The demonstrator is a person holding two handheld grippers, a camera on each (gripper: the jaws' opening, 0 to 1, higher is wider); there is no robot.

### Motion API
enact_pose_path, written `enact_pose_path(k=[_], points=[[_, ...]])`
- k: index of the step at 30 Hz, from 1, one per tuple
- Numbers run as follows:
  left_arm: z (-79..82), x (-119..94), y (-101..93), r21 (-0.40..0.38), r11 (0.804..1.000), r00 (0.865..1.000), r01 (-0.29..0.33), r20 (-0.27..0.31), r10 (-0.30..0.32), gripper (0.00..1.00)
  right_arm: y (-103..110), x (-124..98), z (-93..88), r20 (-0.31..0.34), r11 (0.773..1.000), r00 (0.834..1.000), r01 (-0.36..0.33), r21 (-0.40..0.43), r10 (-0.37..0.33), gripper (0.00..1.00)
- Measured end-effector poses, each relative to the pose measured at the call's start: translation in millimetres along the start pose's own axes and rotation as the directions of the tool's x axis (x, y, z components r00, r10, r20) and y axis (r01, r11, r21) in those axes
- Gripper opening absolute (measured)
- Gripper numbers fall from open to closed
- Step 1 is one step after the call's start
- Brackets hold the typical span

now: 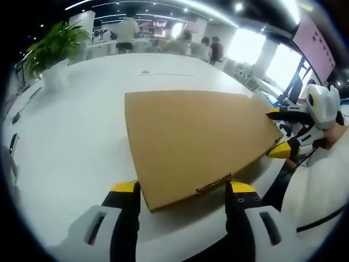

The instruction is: Operate the shoe box by opening the lid, removing the specified soft item, and placing it in the target area until the item is outside and the box remains undamaged.

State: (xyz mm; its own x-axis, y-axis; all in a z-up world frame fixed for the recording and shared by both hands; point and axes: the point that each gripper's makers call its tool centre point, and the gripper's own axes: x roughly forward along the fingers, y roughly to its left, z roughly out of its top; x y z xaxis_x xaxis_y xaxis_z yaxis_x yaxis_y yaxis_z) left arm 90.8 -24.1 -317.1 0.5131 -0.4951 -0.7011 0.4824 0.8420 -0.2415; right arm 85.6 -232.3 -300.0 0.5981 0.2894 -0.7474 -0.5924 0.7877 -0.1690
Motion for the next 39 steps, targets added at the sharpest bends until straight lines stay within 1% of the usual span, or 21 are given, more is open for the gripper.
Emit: enact_pose_path(k=[8, 20, 23, 28, 39], points=[[-2.0, -1.4, -2.5, 0.004, 1.000, 1.000, 0.003, 0.003, -0.003, 0.64, 1.7, -2.5, -2.7, -0.009, 1.000, 1.000, 0.007, -0.003, -0.007, 0.76], [-6.5, -3.6, -7.5, 0.015, 1.000, 1.000, 0.013, 0.000, -0.013, 0.64, 6.0, -9.8, -10.0, 0.001, 1.000, 1.000, 0.015, 0.010, -0.015, 0.76], [-6.8, -2.5, -8.4, 0.030, 1.000, 1.000, 0.007, 0.001, -0.007, 0.64, 6.1, -10.0, -10.1, -0.003, 1.000, 1.000, 0.017, 0.013, -0.017, 0.76], [-5.8, -1.6, -8.9, 0.030, 0.999, 1.000, 0.010, -0.005, -0.010, 0.64, 4.4, -10.2, -11.1, -0.007, 1.000, 1.000, 0.019, 0.014, -0.018, 0.76], [-6.6, -2.1, -9.7, 0.026, 1.000, 1.000, 0.006, -0.008, -0.005, 0.64, 3.6, -9.8, -12.1, -0.022, 1.000, 1.000, 0.021, -0.009, -0.021, 0.75]])
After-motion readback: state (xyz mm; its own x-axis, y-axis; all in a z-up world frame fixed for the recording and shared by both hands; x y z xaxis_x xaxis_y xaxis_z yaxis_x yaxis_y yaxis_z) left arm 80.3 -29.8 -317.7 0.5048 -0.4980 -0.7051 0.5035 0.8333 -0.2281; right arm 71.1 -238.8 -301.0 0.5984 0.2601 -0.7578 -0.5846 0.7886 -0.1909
